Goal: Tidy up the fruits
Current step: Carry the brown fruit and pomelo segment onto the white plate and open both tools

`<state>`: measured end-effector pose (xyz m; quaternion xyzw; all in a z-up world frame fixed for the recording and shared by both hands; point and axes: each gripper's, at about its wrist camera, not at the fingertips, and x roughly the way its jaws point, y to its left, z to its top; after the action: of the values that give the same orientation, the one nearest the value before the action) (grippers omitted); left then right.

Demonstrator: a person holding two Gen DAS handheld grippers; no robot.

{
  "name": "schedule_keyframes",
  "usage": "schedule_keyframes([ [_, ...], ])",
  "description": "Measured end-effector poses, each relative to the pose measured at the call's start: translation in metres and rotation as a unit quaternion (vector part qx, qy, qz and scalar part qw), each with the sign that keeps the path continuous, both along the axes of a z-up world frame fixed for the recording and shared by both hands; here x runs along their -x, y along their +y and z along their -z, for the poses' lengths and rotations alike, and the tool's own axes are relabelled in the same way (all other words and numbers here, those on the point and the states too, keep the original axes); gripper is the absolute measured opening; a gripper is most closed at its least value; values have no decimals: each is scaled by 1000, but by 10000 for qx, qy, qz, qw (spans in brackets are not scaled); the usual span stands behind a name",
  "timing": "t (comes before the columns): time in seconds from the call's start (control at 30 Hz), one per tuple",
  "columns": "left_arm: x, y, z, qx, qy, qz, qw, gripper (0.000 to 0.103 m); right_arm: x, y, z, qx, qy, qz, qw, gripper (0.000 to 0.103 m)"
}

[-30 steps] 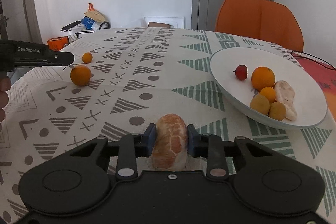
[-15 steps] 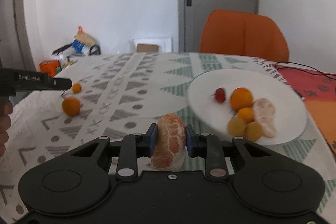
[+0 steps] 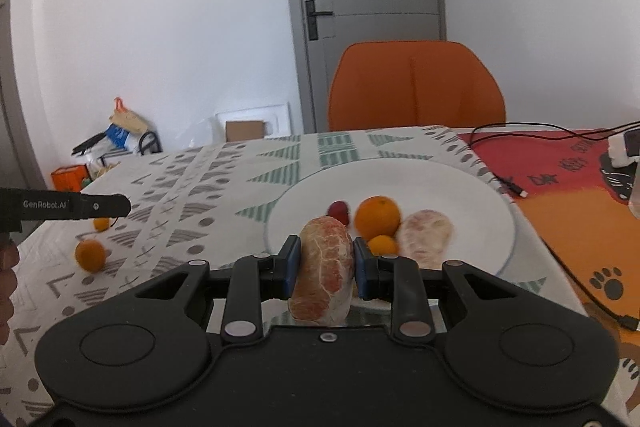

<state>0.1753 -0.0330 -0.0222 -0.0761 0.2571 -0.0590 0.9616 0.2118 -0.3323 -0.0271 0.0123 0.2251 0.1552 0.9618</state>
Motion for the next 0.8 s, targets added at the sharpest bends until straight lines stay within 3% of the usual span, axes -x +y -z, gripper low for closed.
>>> schedule_keyframes([
  [0.8, -48, -85, 0, -208, 15, 803, 9965, 23, -43, -58, 2, -134, -121, 678, 9975, 26],
])
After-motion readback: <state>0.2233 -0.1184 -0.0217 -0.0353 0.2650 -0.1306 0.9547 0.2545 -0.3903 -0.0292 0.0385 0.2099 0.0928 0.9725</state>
